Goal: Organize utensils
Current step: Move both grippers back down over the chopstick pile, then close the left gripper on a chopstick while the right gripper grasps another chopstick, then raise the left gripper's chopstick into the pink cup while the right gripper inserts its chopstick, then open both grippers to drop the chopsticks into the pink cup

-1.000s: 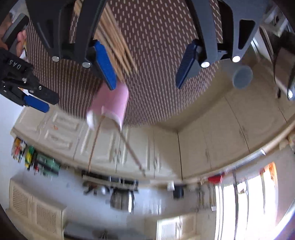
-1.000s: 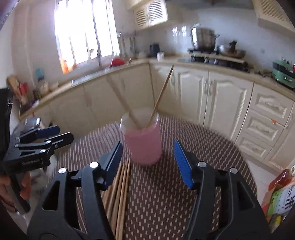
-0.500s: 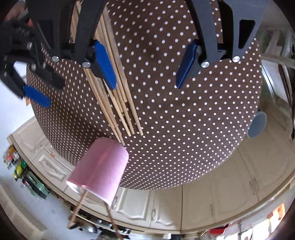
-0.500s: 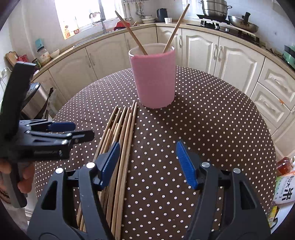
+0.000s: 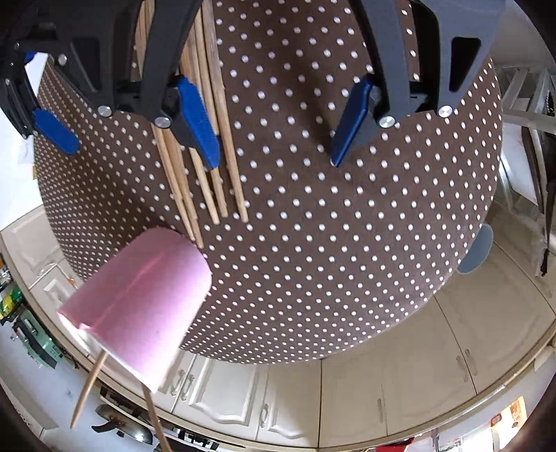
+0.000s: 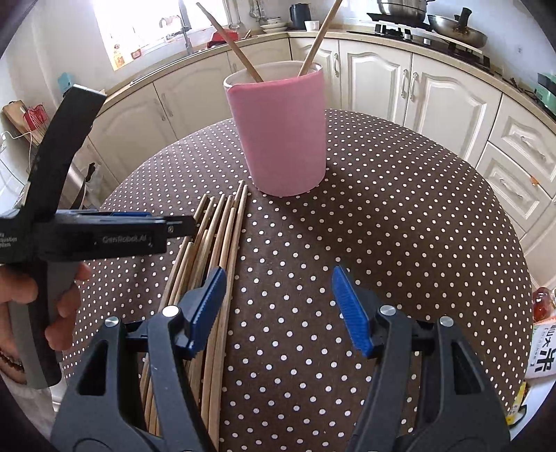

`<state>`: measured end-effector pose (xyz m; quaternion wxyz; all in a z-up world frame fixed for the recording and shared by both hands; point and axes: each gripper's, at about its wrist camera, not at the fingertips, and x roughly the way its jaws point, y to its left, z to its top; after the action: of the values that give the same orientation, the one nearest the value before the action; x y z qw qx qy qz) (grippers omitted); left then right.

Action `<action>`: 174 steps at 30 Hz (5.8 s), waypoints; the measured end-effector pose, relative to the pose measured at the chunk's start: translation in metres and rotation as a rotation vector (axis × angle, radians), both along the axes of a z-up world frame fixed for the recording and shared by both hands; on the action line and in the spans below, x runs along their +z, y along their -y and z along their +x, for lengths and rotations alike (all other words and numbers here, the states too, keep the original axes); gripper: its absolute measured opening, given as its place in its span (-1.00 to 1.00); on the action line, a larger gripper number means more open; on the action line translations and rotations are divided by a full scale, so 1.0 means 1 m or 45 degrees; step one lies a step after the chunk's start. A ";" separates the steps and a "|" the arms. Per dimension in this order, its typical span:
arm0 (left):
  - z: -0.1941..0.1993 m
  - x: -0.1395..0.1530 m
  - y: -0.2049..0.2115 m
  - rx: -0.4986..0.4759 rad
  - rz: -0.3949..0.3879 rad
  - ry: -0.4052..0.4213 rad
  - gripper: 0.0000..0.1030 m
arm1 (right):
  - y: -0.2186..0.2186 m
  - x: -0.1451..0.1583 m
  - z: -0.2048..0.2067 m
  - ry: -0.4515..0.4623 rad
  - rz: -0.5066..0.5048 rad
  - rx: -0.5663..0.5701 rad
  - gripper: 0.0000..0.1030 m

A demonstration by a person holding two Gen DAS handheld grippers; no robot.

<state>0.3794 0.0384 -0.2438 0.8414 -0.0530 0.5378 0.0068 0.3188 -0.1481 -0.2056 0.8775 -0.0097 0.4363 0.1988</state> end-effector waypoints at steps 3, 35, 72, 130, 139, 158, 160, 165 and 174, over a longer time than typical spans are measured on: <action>0.015 -0.001 0.013 -0.066 0.142 0.000 0.30 | -0.004 0.000 0.004 -0.002 -0.009 0.008 0.23; -0.017 -0.005 0.030 -0.287 0.034 0.021 -0.77 | -0.076 -0.017 0.059 -0.176 -0.240 0.138 -0.10; -0.066 0.110 0.025 -0.276 -0.107 0.331 -0.89 | -0.031 0.079 0.017 -0.002 0.040 0.161 -0.89; -0.021 0.203 0.031 -0.114 -0.179 0.879 -0.89 | 0.000 0.157 0.027 0.753 0.174 -0.096 -0.89; -0.024 0.178 0.036 -0.137 -0.162 0.804 -0.89 | 0.000 0.133 0.027 0.695 0.158 -0.108 -0.88; -0.052 0.169 0.032 -0.183 -0.208 0.764 0.03 | 0.001 0.127 0.013 0.586 0.166 -0.120 -0.62; -0.062 0.169 0.028 -0.172 -0.195 0.767 0.10 | 0.003 0.130 0.006 0.593 0.180 -0.122 -0.10; -0.085 0.163 0.020 -0.178 -0.163 0.747 0.15 | 0.009 0.135 -0.014 0.602 0.194 -0.108 -0.03; -0.103 0.120 0.005 -0.165 -0.175 0.537 0.16 | 0.017 0.107 -0.036 0.505 0.174 -0.114 -0.03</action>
<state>0.2765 0.0331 -0.1243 0.9283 -0.0756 0.3514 -0.0952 0.2829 -0.1650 -0.0988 0.9528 0.0302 0.2405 0.1829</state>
